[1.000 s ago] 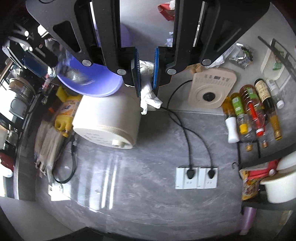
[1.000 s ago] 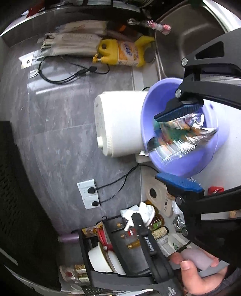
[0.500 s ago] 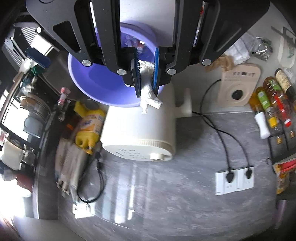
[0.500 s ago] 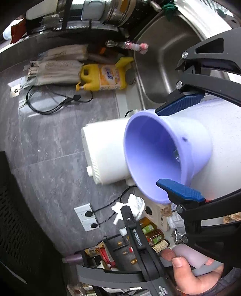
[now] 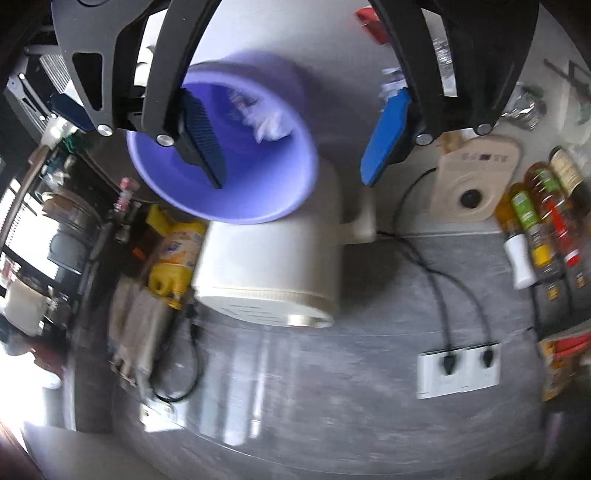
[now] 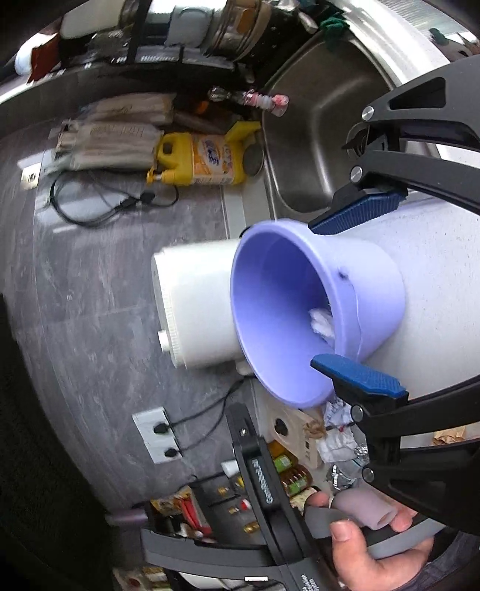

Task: Collect trash
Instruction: 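Carry both items over the purple bucket and open both tools to drop them, then grasp the crumpled brown paper with the right tool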

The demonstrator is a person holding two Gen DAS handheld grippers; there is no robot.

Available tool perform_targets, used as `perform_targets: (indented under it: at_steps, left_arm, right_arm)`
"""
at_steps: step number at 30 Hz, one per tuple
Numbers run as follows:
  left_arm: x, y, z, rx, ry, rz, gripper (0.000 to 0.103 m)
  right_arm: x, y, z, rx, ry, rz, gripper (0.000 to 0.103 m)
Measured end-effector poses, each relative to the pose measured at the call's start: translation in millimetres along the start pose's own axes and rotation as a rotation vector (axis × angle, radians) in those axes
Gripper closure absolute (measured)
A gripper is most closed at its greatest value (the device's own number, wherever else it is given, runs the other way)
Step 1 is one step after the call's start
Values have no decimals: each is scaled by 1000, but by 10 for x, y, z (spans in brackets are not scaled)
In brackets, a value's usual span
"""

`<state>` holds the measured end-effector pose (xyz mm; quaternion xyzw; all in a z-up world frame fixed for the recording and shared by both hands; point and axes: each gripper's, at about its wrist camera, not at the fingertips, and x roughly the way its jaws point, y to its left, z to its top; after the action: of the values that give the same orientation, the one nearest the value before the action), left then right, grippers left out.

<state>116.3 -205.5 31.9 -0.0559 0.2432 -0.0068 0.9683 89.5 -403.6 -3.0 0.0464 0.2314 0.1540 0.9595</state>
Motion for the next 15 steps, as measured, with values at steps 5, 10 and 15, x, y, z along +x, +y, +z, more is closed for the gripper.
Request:
perform_targets:
  at_steps: [5, 10, 15]
  left_arm:
    - [-159, 436, -106, -64, -4, 103, 22]
    - [-332, 803, -230, -130, -4, 201, 19]
    - [-512, 1082, -457, -189, 16, 284, 18]
  right_arm:
    - [48, 247, -48, -69, 28, 80, 32]
    - [108, 547, -133, -148, 61, 180, 32]
    - [146, 797, -227, -206, 96, 270, 32]
